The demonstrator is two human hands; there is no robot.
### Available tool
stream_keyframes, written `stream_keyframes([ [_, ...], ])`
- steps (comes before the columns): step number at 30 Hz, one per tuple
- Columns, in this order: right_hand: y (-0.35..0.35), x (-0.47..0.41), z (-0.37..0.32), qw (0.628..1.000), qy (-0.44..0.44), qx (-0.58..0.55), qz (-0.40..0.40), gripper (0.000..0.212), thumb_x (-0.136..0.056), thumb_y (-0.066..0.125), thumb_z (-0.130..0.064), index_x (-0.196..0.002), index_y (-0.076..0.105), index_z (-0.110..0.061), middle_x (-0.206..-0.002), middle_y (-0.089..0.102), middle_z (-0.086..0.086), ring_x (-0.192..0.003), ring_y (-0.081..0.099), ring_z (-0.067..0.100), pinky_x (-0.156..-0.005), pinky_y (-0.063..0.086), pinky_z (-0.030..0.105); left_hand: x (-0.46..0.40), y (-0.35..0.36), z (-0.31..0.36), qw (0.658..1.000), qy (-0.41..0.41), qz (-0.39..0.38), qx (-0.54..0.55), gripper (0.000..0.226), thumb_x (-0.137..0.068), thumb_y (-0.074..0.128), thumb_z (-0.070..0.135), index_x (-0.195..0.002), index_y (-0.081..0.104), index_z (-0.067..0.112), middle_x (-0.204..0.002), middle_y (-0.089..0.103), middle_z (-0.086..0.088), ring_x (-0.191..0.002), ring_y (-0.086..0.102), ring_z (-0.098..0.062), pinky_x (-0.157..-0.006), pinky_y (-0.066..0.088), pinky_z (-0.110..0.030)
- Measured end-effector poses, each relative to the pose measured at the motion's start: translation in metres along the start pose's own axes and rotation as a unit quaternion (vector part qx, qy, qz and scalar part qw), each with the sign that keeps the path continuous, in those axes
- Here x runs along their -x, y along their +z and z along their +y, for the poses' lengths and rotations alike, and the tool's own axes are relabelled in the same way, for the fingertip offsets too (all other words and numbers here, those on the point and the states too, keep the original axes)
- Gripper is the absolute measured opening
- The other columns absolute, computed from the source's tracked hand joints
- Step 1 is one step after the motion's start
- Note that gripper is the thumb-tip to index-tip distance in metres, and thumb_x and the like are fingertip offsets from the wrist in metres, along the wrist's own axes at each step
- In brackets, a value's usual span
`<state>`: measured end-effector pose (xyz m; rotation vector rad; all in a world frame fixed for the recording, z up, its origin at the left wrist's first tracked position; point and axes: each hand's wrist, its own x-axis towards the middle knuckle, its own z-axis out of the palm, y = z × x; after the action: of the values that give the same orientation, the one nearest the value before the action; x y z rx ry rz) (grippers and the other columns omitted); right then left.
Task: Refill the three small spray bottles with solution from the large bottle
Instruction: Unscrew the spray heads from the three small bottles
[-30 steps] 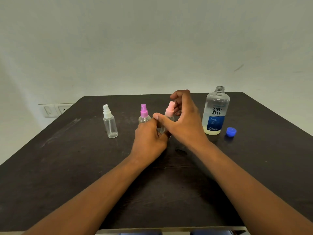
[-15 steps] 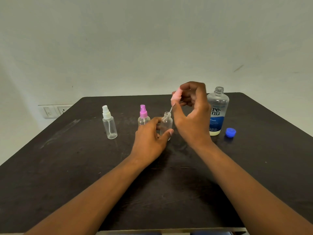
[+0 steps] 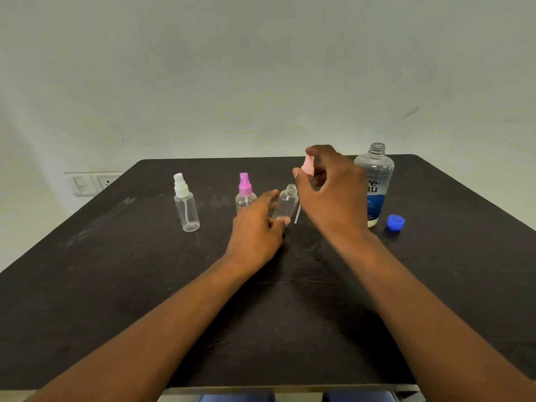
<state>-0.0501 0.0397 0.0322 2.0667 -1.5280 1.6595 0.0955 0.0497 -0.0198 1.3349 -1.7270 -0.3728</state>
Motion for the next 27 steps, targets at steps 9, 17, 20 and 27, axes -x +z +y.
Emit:
stream_keyframes([
  [9, 0.0011, -0.0039, 0.0068, 0.992, 0.081, 0.059, -0.076, 0.029, -0.094, 0.072, -0.031, -0.119, 0.064, -0.019, -0.098, 0.07, -0.001, -0.087, 0.064, 0.016, -0.073, 0.042, 0.026, -0.0016, 0.0021, -0.0029, 1.0, -0.015, 0.012, -0.019, 0.057, -0.097, 0.072, 0.021, -0.15, 0.051, 0.017, -0.127, 0.07, -0.002, -0.107, 0.07, -0.015, -0.101, 0.057, -0.046],
  [17, 0.0061, 0.0008, 0.0063, 0.988, 0.101, 0.025, -0.116, 0.028, -0.09, 0.075, -0.028, -0.116, 0.065, -0.023, -0.091, 0.07, -0.004, -0.087, 0.067, 0.015, -0.079, 0.055, 0.032, -0.0011, 0.0052, -0.005, 0.998, -0.007, 0.01, -0.063, 0.055, -0.093, 0.075, 0.015, -0.145, 0.055, 0.014, -0.098, 0.075, 0.009, -0.098, 0.072, -0.01, -0.099, 0.056, -0.048],
  [20, 0.0067, 0.0007, 0.0089, 0.978, 0.126, 0.045, -0.159, 0.024, -0.088, 0.075, -0.029, -0.108, 0.063, -0.026, -0.093, 0.07, -0.003, -0.089, 0.067, 0.018, -0.074, 0.051, 0.031, -0.0006, 0.0052, -0.0036, 0.998, -0.009, 0.011, -0.068, 0.055, -0.093, 0.076, 0.018, -0.144, 0.056, 0.014, -0.098, 0.075, 0.007, -0.097, 0.072, -0.012, -0.099, 0.055, -0.046],
  [27, 0.0065, 0.0022, 0.0069, 0.954, 0.168, 0.064, -0.239, 0.036, -0.083, 0.078, -0.027, -0.115, 0.061, -0.026, -0.103, 0.067, 0.0, -0.095, 0.066, 0.02, -0.069, 0.049, 0.029, 0.0003, 0.0055, -0.0024, 0.999, 0.007, 0.006, -0.046, 0.05, -0.092, 0.076, 0.015, -0.139, 0.059, 0.016, -0.101, 0.074, 0.004, -0.095, 0.071, -0.011, -0.09, 0.058, -0.035],
])
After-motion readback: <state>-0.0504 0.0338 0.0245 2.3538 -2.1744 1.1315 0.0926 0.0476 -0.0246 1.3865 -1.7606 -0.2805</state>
